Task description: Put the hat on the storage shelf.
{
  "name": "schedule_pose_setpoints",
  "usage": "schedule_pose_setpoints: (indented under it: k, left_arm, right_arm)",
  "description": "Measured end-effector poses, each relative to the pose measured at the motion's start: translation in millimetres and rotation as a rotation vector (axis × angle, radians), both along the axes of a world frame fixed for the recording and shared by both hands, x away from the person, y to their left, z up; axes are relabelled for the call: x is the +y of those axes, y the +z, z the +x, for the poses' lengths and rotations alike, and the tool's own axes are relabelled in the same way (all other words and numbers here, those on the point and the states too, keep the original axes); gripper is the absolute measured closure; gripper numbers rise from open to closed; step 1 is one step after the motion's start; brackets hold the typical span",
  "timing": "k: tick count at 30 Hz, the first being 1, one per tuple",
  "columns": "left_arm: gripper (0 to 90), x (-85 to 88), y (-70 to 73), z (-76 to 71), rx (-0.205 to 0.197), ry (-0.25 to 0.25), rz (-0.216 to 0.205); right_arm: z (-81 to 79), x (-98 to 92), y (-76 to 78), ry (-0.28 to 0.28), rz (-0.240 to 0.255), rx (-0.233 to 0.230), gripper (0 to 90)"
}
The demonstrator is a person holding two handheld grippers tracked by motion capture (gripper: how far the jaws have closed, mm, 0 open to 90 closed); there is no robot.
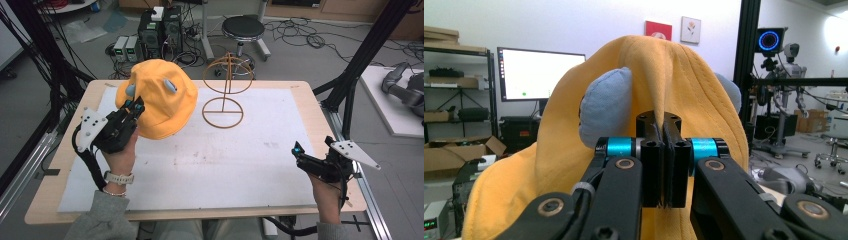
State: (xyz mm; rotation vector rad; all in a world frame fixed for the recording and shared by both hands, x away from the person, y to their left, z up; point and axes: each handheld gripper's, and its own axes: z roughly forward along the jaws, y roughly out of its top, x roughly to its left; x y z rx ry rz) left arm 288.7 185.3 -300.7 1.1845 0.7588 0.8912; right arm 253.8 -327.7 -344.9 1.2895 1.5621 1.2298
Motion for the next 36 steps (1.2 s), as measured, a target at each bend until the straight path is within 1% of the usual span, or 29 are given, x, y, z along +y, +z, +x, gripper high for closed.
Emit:
schedule_pose_setpoints:
  k: [4,8,12,14,17,19,20,22,24,26,30,34,36]
  left_arm:
    - [87.7,-7.5,12.5,1.9,-0.015,-0.003,0.006]
    - [87.7,-18.3,21.9,5.4,-0.018,-0.007,0.016]
    - [87.7,-31.4,29.9,12.0,-0.018,-0.018,0.036]
    - [87.6,-37.9,34.6,16.1,-0.021,-0.026,0.036]
    - [87.7,-46.8,41.9,23.8,-0.018,-0.033,0.032]
    - [87.6,-52.2,45.4,28.8,-0.016,-0.038,0.027]
    - [87.6,-55.6,46.5,31.6,-0.017,-0.04,0.019]
    - [87.7,-63.3,48.7,38.2,-0.017,-0.034,0.027]
    - [87.7,-71.4,50.7,45.8,-0.013,-0.043,0.025]
    - [87.6,-79.6,52.3,52.7,-0.011,-0.052,0.013]
    - [87.6,-95.6,56.3,68.6,0.002,-0.07,0.016]
    - [87.6,-106.0,57.0,80.5,0.007,-0.072,-0.008]
    - [87.6,-109.9,56.3,85.6,0.01,-0.067,0.005]
  right_arm:
    - [-0.2,-1.4,2.4,-0.001,0.014,-0.014,1.1]
    - [-2.1,-3.0,4.8,-0.002,0.032,-0.022,1.1]
    - [-3.9,-4.3,7.1,-0.002,0.048,-0.036,1.1]
    - [-5.5,-4.9,8.9,-0.001,0.055,-0.044,1.1]
    - [-9.3,-6.3,11.5,0.0,0.065,-0.054,1.1]
    - [-10.5,-6.7,11.9,-0.001,0.062,-0.059,1.1]
    - [-11.5,-7.3,12.6,-0.004,0.056,-0.066,1.1]
    - [-13.7,-8.1,13.8,-0.009,0.057,-0.075,1.1]
    - [-15.5,-10.0,14.5,-0.009,0.058,-0.079,1.1]
    - [-18.4,-11.9,14.8,-0.013,0.056,-0.08,1.1]
    - [-28.7,-19.2,17.5,-0.026,0.068,-0.095,1.1]
    - [-38.4,-27.3,19.9,-0.042,0.083,-0.102,1.1]
    - [-43.1,-31.6,19.9,-0.051,0.088,-0.103,1.1]
